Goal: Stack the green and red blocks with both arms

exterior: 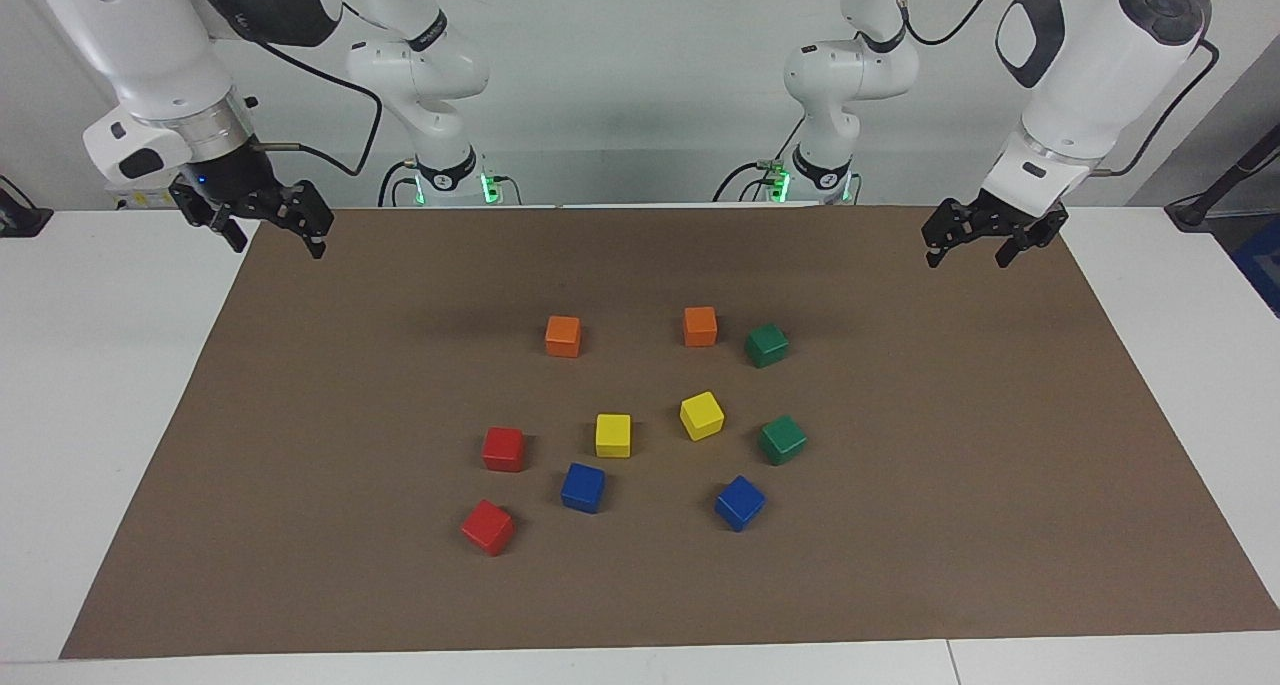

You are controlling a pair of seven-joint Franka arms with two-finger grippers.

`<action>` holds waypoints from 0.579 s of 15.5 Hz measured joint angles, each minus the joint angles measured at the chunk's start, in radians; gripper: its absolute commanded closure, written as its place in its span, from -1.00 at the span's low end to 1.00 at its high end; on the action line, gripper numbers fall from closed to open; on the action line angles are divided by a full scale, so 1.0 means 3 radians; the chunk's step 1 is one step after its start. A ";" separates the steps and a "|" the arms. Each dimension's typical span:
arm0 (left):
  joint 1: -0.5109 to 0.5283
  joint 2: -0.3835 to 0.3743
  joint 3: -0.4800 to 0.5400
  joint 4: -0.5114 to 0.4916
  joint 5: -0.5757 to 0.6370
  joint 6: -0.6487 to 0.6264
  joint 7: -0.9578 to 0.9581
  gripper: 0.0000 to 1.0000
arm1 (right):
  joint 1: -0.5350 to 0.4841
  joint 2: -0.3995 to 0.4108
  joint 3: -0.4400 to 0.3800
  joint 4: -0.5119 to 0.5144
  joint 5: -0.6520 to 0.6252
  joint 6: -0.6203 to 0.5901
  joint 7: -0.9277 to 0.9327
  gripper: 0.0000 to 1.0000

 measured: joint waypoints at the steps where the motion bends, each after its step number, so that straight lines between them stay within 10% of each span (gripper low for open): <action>1: 0.0000 0.0000 0.0000 0.0000 0.0000 0.0000 0.0000 -1.00 | 0.0000 0.0000 0.0000 0.0000 0.0000 0.0000 0.0000 -1.00; 9: 0.0000 0.0000 0.0006 0.0000 0.0000 0.0001 0.0000 -1.00 | 0.0053 0.0000 0.0023 -0.0001 0.0000 -0.0004 0.0040 -1.00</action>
